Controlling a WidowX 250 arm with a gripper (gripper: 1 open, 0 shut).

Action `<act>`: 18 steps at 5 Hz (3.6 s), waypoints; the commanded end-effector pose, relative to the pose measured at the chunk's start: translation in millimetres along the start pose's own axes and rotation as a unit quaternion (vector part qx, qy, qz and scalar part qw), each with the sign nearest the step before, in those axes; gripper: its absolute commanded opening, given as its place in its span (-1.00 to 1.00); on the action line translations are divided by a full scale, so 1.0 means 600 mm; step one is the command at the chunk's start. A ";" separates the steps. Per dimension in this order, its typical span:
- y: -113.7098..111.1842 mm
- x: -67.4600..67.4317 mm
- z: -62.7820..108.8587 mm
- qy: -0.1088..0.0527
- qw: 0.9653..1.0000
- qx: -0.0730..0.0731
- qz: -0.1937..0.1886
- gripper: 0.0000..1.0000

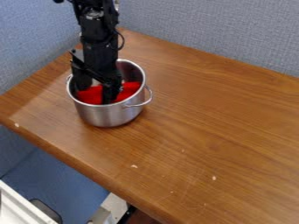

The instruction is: Move the red object from the metal pot to the table

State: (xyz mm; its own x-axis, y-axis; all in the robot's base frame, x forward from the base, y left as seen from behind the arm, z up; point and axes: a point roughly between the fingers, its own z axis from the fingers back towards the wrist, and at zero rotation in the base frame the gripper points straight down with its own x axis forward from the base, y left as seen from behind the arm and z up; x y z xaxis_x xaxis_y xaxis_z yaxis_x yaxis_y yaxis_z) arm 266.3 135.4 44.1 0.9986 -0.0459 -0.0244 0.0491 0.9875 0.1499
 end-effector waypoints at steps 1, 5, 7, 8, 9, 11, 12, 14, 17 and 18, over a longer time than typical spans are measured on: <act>-0.006 -0.009 -0.038 0.028 1.000 -0.009 0.000 1.00; -0.018 -0.007 -0.054 0.030 0.999 -0.022 -0.001 1.00; -0.028 -0.003 -0.062 0.026 0.999 -0.038 -0.004 1.00; -0.035 -0.001 -0.066 0.026 0.999 -0.045 -0.005 1.00; -0.040 0.001 -0.068 0.024 0.998 -0.051 -0.006 1.00; -0.051 0.003 -0.065 0.017 0.998 -0.064 -0.007 1.00; -0.055 0.003 -0.065 0.014 0.998 -0.068 -0.007 1.00; -0.062 0.003 -0.063 0.005 0.997 -0.073 -0.007 1.00; -0.068 -0.002 -0.060 -0.010 0.997 -0.080 -0.005 -1.00; -0.071 -0.003 -0.060 -0.013 0.996 -0.087 -0.004 -1.00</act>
State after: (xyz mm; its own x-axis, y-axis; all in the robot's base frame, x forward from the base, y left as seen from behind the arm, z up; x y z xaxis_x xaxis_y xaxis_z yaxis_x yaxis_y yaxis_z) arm 290.3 121.6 40.3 0.9889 -0.0629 0.1350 0.0540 0.9962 0.0683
